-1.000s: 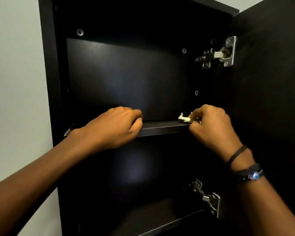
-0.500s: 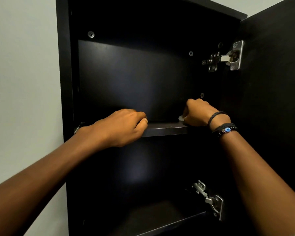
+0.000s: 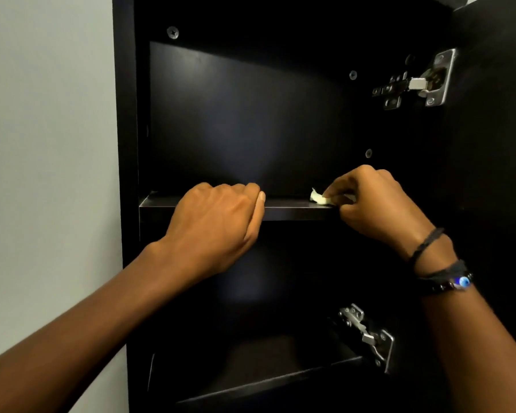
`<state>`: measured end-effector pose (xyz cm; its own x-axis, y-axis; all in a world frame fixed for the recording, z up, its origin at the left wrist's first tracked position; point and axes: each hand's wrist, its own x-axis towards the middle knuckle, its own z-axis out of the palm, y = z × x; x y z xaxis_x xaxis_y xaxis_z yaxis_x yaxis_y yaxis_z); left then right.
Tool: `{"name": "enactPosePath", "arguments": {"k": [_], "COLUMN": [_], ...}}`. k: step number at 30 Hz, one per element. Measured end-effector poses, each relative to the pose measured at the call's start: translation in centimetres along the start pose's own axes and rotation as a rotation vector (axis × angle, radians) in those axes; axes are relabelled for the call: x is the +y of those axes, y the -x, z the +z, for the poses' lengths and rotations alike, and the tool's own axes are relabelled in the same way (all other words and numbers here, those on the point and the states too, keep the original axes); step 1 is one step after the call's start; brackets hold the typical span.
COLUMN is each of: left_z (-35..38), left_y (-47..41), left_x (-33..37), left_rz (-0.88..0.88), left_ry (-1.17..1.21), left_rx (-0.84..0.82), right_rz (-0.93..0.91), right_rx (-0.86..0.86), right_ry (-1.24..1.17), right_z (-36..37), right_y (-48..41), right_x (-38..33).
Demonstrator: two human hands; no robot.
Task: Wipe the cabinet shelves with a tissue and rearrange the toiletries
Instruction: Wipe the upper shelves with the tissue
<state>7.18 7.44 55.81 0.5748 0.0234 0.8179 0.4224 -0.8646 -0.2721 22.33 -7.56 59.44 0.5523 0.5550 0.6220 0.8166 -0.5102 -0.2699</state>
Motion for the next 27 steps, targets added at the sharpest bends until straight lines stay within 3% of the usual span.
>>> {"name": "enactPosePath", "arguments": {"k": [4,6,8,12,14,21,27], "left_z": [1.0,2.0,3.7,9.1,11.0,11.9,11.8], "left_y": [3.9,6.9,10.2,15.8,17.4,18.4,18.1], "left_x": [0.5,1.4,2.8,4.9,4.9,5.3,5.3], "left_rz": [-0.029,-0.032,-0.043,-0.178,-0.26,-0.285,-0.378], "left_ry": [-0.022,-0.018,0.06,0.276,0.355,0.321,0.504], "left_rx": [0.052,0.043,-0.029,-0.398,-0.465,-0.402,-0.335], "right_rz": [-0.127,-0.115,-0.06,-0.043,-0.016,0.12,-0.047], "right_rx": [0.303,0.33,0.228,-0.208,-0.285,-0.328,-0.437], "right_ry": [-0.114,-0.213,-0.207,0.003,0.028,0.269,0.041], "right_z": [2.1,4.7,8.7,16.0,17.4,18.2,18.8], "right_y": [4.3,6.3,8.5,12.9,13.8,11.2,11.5], "right_x": [-0.1,0.9,1.9,3.1,3.9,7.1,3.3]}}
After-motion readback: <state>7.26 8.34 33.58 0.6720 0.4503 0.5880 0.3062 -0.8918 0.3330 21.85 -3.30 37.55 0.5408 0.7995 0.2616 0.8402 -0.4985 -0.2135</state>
